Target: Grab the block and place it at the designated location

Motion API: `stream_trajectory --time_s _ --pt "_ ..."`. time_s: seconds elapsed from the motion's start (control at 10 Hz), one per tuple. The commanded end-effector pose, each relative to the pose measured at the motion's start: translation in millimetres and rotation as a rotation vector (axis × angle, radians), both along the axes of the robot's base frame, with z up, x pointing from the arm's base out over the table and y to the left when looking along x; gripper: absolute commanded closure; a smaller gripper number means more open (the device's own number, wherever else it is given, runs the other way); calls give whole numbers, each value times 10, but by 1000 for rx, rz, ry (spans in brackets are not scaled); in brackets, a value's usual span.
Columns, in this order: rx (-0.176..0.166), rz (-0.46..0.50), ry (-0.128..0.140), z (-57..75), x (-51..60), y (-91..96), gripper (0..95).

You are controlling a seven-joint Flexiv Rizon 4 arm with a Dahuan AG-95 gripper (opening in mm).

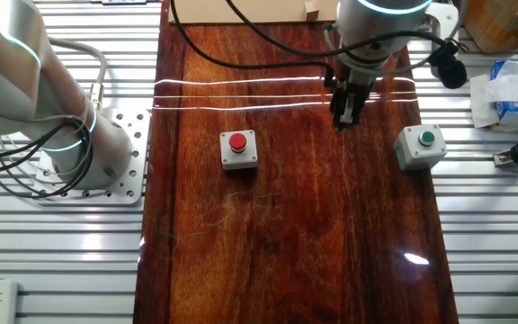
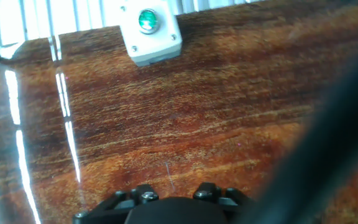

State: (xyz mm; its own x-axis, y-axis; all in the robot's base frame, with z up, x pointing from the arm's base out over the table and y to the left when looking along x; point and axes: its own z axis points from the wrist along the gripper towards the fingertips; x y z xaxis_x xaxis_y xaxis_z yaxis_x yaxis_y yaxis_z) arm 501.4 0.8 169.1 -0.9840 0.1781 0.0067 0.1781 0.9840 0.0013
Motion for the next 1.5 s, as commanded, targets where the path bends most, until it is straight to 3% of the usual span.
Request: stream_trajectory --time_s 0.1,0.4,0.5,0.7,0.9,1.1,1.4,1.5 --pt "7 39 -7 10 -14 -7 950" --pt "7 44 -6 -88 -23 161 950" --pt "9 36 -4 -172 -46 333 950" --pt "12 19 -3 -375 -152 871 950" --pt "47 31 -3 -384 -169 888 950" --pt "59 32 -8 -384 -169 888 950" --pt "48 42 -12 -401 -159 891 950" --pt "48 47 -24 -449 -100 930 950"
